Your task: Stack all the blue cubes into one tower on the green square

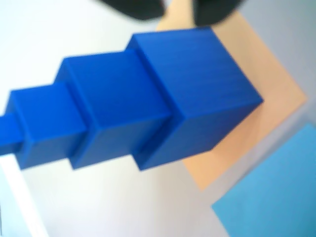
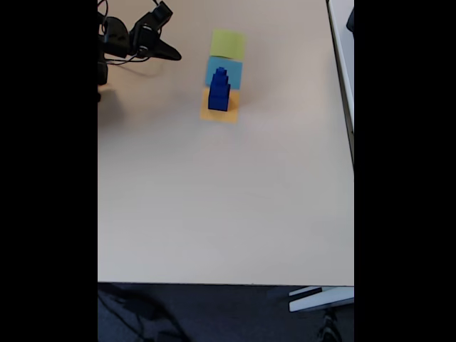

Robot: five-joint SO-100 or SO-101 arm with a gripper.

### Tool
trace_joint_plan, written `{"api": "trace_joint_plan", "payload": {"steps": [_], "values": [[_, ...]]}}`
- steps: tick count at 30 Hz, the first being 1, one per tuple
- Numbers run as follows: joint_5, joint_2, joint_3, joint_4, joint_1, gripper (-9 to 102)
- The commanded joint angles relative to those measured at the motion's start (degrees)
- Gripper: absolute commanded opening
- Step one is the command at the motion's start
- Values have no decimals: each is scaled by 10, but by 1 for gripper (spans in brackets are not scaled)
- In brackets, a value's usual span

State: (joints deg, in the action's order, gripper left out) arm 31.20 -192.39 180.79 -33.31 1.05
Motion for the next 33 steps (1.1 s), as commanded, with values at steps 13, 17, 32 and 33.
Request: {"api": "trace_joint_plan", "payload": {"steps": [13, 17, 32, 33], "values": [[224, -14, -10, 118, 8, 6], [248, -14, -10, 120, 5, 8], [322, 197, -149, 202, -31, 13], [327, 231, -176, 202, -33, 13]]}}
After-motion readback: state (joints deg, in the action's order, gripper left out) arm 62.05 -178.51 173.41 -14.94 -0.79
